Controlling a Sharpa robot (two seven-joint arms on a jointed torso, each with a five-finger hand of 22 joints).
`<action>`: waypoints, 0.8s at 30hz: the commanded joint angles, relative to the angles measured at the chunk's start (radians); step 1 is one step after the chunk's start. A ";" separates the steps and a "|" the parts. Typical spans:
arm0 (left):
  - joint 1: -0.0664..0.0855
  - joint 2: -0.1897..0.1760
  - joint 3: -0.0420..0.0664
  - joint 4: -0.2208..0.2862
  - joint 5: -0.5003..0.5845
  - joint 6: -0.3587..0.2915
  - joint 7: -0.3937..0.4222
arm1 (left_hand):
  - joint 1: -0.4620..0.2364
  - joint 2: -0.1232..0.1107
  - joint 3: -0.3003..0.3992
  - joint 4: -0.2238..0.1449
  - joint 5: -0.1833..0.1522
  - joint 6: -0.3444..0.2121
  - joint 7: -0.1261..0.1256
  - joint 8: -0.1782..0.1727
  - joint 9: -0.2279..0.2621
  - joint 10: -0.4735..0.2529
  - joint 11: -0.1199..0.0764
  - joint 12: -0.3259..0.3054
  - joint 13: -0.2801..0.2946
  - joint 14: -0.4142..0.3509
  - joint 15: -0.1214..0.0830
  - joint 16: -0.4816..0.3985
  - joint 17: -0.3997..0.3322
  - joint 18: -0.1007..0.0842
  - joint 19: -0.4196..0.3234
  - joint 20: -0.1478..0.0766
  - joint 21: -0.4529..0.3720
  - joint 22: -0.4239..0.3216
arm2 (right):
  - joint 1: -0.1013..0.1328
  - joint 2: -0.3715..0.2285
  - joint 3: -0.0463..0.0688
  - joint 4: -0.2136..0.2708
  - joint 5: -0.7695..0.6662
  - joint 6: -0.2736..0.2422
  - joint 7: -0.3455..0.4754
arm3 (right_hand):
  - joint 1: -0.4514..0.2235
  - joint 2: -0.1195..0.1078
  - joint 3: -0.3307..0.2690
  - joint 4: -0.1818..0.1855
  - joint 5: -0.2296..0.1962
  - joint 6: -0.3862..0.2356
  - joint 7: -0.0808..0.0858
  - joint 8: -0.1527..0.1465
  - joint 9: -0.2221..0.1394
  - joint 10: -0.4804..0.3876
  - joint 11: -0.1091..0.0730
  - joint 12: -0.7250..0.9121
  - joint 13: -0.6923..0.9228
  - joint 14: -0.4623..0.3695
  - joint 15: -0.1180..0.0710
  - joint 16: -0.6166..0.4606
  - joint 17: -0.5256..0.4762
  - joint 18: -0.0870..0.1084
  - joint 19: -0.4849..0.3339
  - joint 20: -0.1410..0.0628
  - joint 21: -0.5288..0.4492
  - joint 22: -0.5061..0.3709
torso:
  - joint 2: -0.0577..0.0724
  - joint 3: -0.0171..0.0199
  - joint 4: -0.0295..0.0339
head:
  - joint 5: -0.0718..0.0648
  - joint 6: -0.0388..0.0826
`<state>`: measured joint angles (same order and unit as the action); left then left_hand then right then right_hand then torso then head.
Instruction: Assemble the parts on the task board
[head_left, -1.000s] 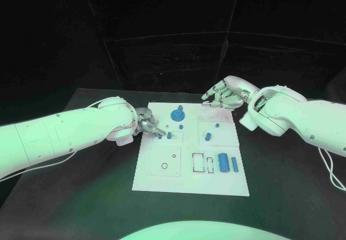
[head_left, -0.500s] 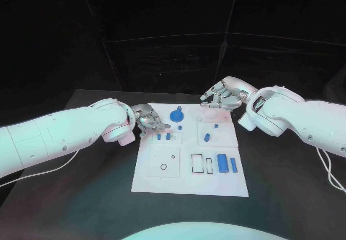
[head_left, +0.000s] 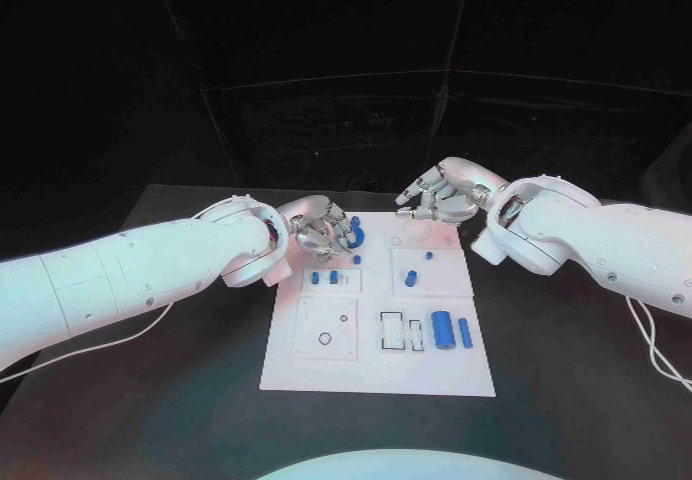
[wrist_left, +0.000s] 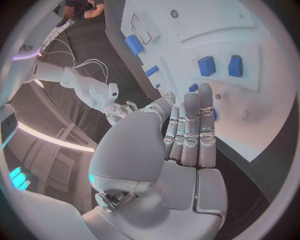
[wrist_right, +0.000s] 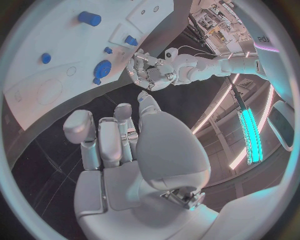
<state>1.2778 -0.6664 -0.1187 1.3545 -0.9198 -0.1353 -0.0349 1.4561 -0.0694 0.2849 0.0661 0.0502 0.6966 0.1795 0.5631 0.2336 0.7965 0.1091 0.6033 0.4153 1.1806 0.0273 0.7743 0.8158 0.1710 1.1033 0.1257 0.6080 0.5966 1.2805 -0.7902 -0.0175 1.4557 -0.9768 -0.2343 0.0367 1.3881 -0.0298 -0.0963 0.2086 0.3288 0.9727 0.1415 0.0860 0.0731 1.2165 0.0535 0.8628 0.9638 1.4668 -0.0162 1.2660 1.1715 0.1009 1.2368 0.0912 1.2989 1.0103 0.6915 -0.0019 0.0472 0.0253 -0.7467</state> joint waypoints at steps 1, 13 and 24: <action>0.002 0.026 0.001 -0.023 -0.199 -0.011 0.101 | 0.002 -0.019 0.007 -0.012 -0.001 0.013 -0.004 -0.026 -0.022 0.008 0.002 -0.021 -0.030 0.004 0.000 0.010 -0.002 0.012 0.007 0.000 0.002 0.000 | 0.002 0.003 0.001 0.000 -0.001 0.000 0.009 | 0.001 0.009 -0.004 0.000 0.007 -0.006 0.003 0.005 -0.001 -0.006 0.003 -0.003 0.000 0.017 -0.002 -0.006 0.000 0.013 -0.008 0.001 -0.004 -0.002 | 0.001 -0.0001 -0.0007 | -0.002 0.004; 0.002 0.119 -0.008 -0.128 -0.430 0.026 0.076 | -0.033 -0.059 0.013 -0.043 -0.002 0.122 -0.023 -0.143 -0.112 0.036 -0.006 -0.108 -0.162 0.151 -0.009 0.286 0.161 0.011 0.084 -0.007 0.077 0.042 | 0.002 0.006 0.001 0.000 -0.001 0.000 0.008 | 0.002 0.009 -0.004 0.000 0.007 -0.006 0.003 0.005 -0.001 -0.006 0.003 -0.003 0.000 0.017 -0.002 -0.005 0.002 0.013 -0.007 0.001 -0.004 0.000 | 0.001 0.0000 -0.0003 | -0.008 0.009; 0.002 0.178 -0.021 -0.190 -0.506 0.072 0.051 | -0.049 -0.060 0.021 -0.056 -0.001 0.165 -0.034 -0.203 -0.147 0.057 -0.013 -0.144 -0.223 0.223 -0.016 0.436 0.267 -0.011 0.166 -0.013 0.236 0.190 | 0.002 0.010 0.001 -0.001 -0.001 0.000 0.010 | 0.002 0.009 -0.004 0.000 0.007 -0.006 0.003 0.005 -0.001 -0.006 0.003 -0.003 0.000 0.017 -0.002 -0.005 0.002 0.013 -0.007 0.001 -0.004 0.000 | 0.001 0.0001 -0.0004 | -0.010 0.009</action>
<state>1.2782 -0.4910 -0.1401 1.1690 -1.3686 -0.0960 0.0256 1.4159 -0.1320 0.3050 0.0150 0.0502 0.8547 0.1443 0.3647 0.0880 0.8458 0.0961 0.4625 0.1942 1.3979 0.0107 1.2053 1.0792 0.1710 1.2626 0.1108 0.8366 0.7793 1.2805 -0.7811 -0.0176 1.4537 -0.9768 -0.2345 0.0372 1.3882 -0.0298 -0.0963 0.2086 0.3296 0.9727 0.1415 0.0860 0.0731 1.2165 0.0535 0.8629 0.9640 1.4668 -0.0161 1.2660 1.1725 0.1009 1.2368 0.0912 1.2990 1.0103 0.6926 -0.0016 0.0460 0.0156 -0.7377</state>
